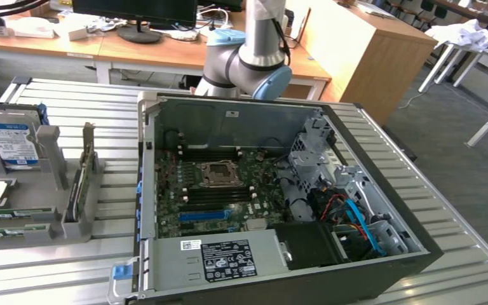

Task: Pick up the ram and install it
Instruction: 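Pick up the ram and move it above insertion slot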

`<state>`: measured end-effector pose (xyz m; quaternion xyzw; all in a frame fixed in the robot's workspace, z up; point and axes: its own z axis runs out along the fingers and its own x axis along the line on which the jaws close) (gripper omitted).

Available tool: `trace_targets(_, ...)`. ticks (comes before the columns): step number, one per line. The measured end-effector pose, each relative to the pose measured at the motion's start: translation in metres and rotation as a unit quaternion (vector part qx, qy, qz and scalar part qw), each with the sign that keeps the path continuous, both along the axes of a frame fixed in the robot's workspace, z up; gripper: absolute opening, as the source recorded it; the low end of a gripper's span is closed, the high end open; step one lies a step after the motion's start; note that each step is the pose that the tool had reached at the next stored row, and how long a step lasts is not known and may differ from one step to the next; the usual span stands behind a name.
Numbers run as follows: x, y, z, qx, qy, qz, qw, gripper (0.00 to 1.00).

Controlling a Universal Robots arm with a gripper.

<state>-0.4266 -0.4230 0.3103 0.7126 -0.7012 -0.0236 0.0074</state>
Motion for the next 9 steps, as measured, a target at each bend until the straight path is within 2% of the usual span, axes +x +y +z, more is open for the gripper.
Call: trace_targets(9, 0.000, 0.0000, -0.0114, 0.0000, 0.0000, 0.000, 1.0000, 0.36)
